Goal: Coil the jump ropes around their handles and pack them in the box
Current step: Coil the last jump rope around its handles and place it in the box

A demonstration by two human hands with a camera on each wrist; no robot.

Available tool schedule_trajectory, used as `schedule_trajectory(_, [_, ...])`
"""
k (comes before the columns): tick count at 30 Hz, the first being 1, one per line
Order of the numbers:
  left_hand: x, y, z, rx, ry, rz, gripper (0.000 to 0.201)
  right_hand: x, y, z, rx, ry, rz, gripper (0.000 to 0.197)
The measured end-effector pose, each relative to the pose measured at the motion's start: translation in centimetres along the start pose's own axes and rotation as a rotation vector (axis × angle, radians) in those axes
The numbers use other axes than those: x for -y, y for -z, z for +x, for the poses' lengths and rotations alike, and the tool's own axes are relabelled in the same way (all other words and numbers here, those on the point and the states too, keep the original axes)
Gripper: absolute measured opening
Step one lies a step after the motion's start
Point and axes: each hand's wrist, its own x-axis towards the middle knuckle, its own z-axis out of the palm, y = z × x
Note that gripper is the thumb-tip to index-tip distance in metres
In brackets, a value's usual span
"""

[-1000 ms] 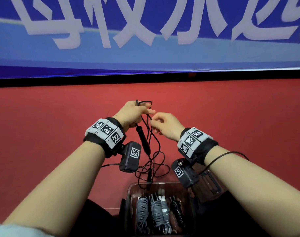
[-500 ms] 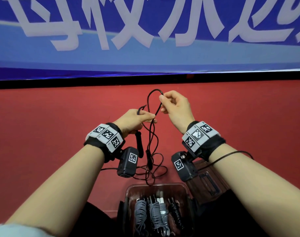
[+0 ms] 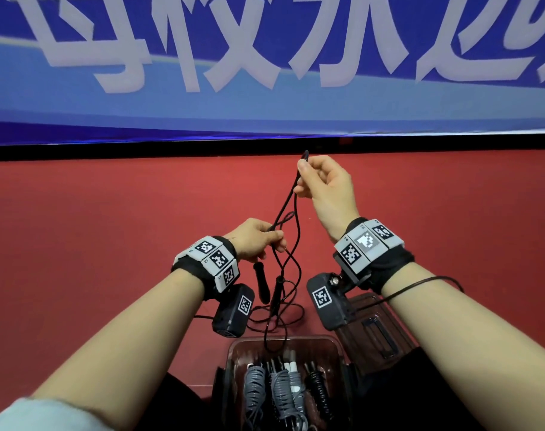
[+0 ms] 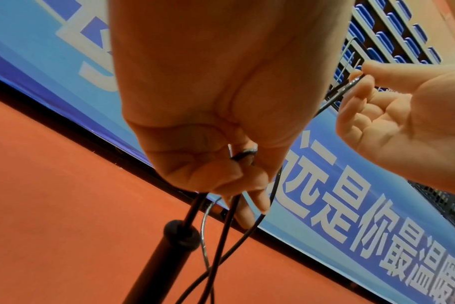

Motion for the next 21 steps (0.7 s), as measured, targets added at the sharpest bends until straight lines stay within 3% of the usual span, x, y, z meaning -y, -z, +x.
schedule_trajectory(3, [-0.6, 0.0, 0.0, -0.067, -0.053, -0.044, 0.034, -0.4, 0.0, 0.2, 0.009, -0.080, 0.000, 0.015])
schedule_trajectory(6, [-1.5, 0.5, 0.0, -0.149, -0.116, -0.146, 0.035, -1.8, 0.2, 0.4, 0.089, -0.267, -0.290, 0.028])
schedule_trajectory(10, [-2.5, 1.2, -0.3, -0.163, -0.177, -0.259, 0.034, -3.4, 0.0, -1.7, 0.620, -0.599, -0.629, 0.020])
schedule_trajectory(11, [-2.5, 1.4, -0.4, -0.164, -0.173, -0.264, 0.034, -3.7, -0.2, -2.2, 0.727, -0.596, -0.647, 0.020])
schedule_trajectory(13, [-2.5, 1.7, -0.5, -0.167, -0.157, -0.260, 0.034, -4.2, -0.4, -2.6, 0.765, -0.503, -0.654, 0.007])
schedule_trajectory(16, [-2.2, 2.4, -0.6, -0.201, -0.134, -0.254, 0.028, -4.5, -0.4, -2.2, 0.621, -0.329, -0.713, 0.026])
schedule_trajectory(21, [-1.8, 2.7, -0.7, -0.210, -0.056, -0.234, 0.023, -3.6, -0.5, -2.2, 0.472, -0.138, -0.615, 0.022])
